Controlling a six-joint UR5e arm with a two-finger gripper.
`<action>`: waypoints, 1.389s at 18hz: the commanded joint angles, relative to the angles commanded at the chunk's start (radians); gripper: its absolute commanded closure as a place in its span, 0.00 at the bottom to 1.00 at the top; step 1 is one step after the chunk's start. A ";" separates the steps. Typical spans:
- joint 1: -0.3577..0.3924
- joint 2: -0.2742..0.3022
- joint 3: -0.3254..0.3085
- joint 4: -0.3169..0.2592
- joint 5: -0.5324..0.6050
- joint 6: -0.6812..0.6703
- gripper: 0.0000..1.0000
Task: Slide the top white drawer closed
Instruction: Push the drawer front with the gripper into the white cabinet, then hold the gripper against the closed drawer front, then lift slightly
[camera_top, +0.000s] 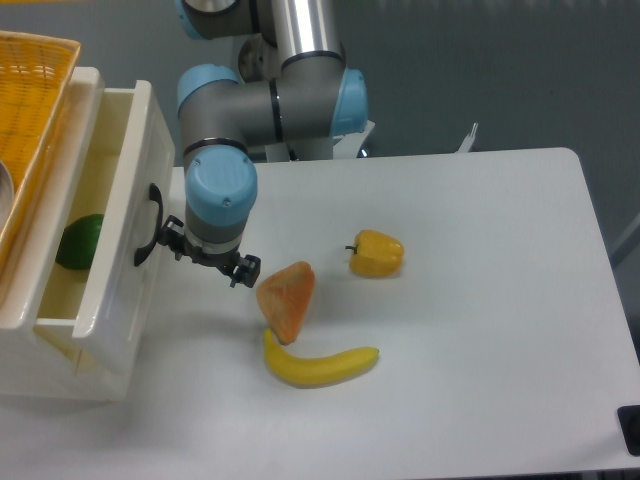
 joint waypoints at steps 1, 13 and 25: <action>-0.002 0.002 0.000 0.000 0.000 -0.002 0.00; -0.037 0.015 0.008 0.002 0.003 -0.002 0.00; -0.051 0.021 0.006 0.002 0.003 -0.003 0.00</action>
